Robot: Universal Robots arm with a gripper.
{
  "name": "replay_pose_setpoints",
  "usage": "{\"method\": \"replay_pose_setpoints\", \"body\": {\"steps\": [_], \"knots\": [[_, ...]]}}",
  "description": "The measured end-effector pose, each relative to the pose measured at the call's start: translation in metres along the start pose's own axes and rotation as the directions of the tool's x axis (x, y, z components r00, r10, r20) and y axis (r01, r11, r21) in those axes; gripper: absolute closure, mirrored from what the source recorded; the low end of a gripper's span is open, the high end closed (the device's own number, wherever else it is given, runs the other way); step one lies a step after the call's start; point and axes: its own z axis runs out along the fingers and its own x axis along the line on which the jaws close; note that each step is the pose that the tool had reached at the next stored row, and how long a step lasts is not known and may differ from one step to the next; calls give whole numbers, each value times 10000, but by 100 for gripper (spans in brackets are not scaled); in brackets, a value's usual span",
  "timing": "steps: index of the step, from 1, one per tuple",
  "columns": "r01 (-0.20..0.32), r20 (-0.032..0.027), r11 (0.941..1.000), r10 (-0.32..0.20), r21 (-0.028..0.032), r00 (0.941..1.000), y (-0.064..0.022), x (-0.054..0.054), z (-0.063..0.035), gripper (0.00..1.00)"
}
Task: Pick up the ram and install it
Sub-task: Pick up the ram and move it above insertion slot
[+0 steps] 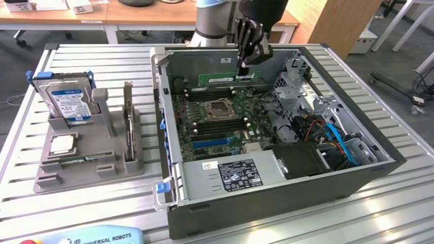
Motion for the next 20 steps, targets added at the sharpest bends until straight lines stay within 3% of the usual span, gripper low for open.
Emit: {"method": "replay_pose_setpoints", "body": {"steps": [4,12,20], "knots": [[-1,3,10000,1,1,10000,-17,1,1,88],[0,1,10000,0,0,10000,-154,4,-3,88],[-105,6,9999,105,2,9999,-158,5,54,88]]}}
